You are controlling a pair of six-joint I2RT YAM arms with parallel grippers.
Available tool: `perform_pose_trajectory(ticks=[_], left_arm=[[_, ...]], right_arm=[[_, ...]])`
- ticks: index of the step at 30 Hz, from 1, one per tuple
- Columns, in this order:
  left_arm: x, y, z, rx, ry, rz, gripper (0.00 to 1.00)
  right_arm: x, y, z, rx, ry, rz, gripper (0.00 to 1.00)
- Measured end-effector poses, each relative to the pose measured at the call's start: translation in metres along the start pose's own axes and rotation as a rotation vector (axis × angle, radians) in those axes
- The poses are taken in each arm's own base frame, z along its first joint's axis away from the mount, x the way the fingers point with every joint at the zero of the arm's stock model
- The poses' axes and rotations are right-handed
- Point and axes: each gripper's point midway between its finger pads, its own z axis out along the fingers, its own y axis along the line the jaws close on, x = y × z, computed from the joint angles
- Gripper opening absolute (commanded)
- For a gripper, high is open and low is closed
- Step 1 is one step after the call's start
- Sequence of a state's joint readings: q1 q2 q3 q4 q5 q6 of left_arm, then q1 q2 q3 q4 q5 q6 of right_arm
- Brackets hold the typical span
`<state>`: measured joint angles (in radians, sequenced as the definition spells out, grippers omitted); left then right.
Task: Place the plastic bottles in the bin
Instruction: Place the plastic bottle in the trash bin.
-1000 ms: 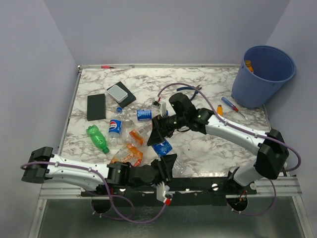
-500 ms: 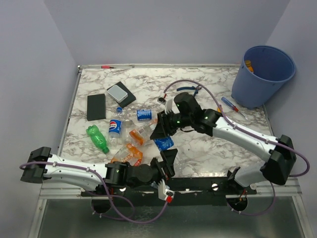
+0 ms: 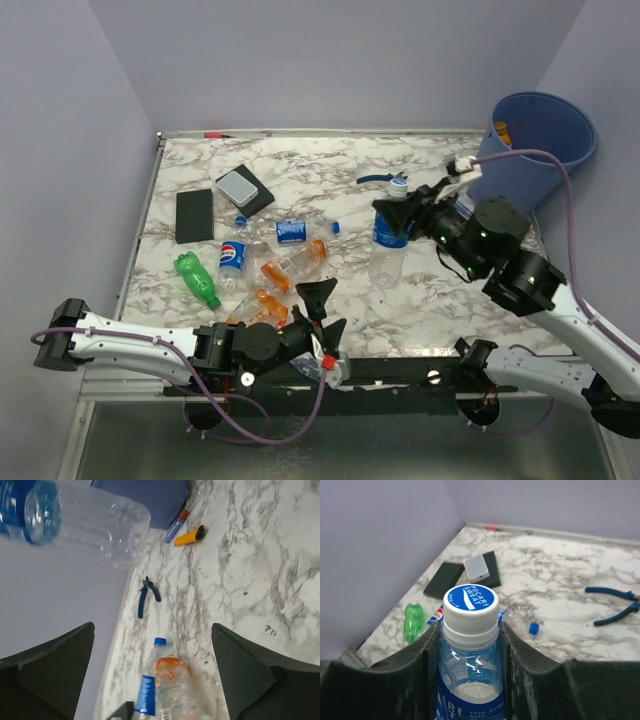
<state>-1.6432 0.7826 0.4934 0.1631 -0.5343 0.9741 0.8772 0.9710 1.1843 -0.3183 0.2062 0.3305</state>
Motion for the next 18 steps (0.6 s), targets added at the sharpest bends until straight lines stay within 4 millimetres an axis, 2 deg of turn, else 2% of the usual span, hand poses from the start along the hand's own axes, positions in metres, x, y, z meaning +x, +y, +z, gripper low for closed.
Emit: perform_pose_trajectory(ticks=[3,5,7,10,14,16,18], left_arm=[[0.001,0.007,-0.002,-0.063,0.019,-0.243,0.99],[-0.002,0.017,0.001,-0.102,0.023,-0.404,0.99],[-0.006,0.043,0.009,-0.158,-0.002,-0.617,0.99],[-0.002,0.098,0.022,-0.263,-0.102,-0.938,0.99],[0.001,0.142,0.045,-0.265,-0.268,-1.225,0.99],[-0.002,0.143,0.061,-0.193,-0.328,-1.322,0.99],[-0.008,0.131,0.073,-0.095,-0.353,-1.388,0.99]], right_arm=[[-0.025,-0.014,-0.026,0.04,-0.139,-0.004,0.22],[-0.032,-0.019,-0.04,0.044,-0.196,-0.006,0.22],[-0.039,-0.021,-0.051,0.04,-0.243,-0.003,0.22],[-0.043,-0.021,-0.055,0.033,-0.273,0.003,0.22],[-0.035,-0.022,-0.053,0.029,-0.259,0.005,0.22],[-0.032,-0.019,-0.052,0.013,-0.251,0.012,0.22],[-0.032,-0.015,-0.053,-0.007,-0.247,0.026,0.22]])
